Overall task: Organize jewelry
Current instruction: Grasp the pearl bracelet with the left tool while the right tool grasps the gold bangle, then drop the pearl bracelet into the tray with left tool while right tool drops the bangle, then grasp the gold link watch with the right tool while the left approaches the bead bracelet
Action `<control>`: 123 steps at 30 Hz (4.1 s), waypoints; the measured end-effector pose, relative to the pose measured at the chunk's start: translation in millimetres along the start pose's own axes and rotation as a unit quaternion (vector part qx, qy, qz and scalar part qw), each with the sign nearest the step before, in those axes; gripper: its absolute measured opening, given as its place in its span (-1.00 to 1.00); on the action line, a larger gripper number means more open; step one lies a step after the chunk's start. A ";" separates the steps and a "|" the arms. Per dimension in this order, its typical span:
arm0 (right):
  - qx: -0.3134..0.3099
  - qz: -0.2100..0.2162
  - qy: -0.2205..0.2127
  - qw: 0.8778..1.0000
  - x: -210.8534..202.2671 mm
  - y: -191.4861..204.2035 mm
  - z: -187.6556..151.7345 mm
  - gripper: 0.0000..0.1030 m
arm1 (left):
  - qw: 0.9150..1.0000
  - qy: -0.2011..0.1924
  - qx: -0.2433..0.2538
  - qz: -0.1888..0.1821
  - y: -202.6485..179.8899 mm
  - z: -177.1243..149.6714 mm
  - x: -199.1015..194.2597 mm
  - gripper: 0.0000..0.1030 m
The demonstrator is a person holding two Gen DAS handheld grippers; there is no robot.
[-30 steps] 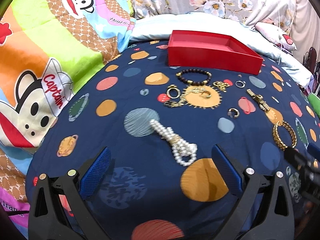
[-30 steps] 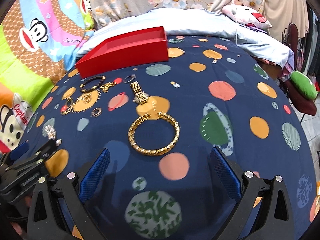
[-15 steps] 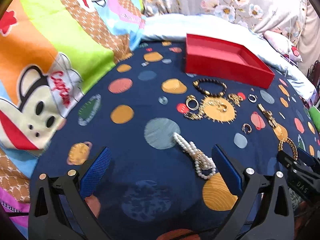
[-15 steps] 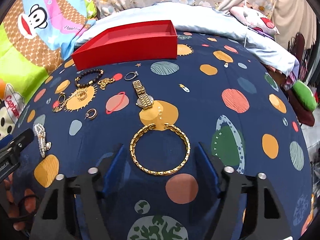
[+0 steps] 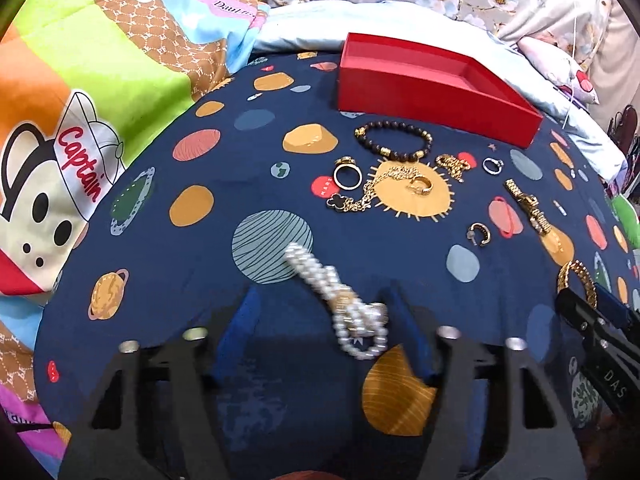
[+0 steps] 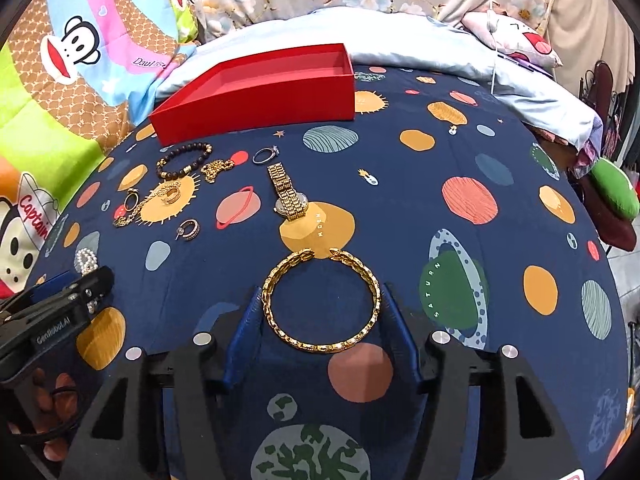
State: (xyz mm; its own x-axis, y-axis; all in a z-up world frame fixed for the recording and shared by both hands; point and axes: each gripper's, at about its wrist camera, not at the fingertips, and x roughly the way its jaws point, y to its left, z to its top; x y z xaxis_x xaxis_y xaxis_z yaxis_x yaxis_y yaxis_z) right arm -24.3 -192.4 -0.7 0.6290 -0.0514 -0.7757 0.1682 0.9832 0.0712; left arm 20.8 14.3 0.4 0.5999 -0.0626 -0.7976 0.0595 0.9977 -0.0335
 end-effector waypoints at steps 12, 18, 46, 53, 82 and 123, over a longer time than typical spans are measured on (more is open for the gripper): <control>0.017 0.014 -0.003 1.000 -14.7 -5.5 0.5 0.12 | 0.998 -0.013 -0.011 -0.061 8.0 5.5 -25.0 -0.73; 0.015 0.023 -0.029 0.999 -33.5 -6.8 17.9 0.12 | 0.996 -0.042 -0.004 -0.076 6.3 22.9 -51.8 -0.78; 0.007 0.082 -0.071 0.994 57.3 -2.3 231.8 0.12 | 0.988 -0.132 0.048 -0.062 -44.4 244.2 2.4 -0.78; 0.004 0.076 -0.036 0.996 109.1 3.6 243.7 0.13 | 0.993 -0.084 0.065 -0.052 -63.9 258.6 68.9 -0.78; -0.030 0.060 -0.029 0.997 18.8 -2.4 77.7 0.29 | 0.998 -0.059 0.003 0.003 12.9 109.9 11.0 0.59; -0.013 0.056 -0.002 0.998 48.9 5.5 60.8 -0.79 | 0.999 -0.033 -0.012 -0.008 14.9 49.5 30.9 0.59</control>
State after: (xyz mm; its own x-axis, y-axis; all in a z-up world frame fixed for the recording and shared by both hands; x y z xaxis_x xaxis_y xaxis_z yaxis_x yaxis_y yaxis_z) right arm 53.5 -200.2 -0.1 0.6455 0.0581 -0.7615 0.0776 0.9869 0.1411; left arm 79.7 25.9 5.0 0.6510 -0.0790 -0.7550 0.0500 0.9969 -0.0612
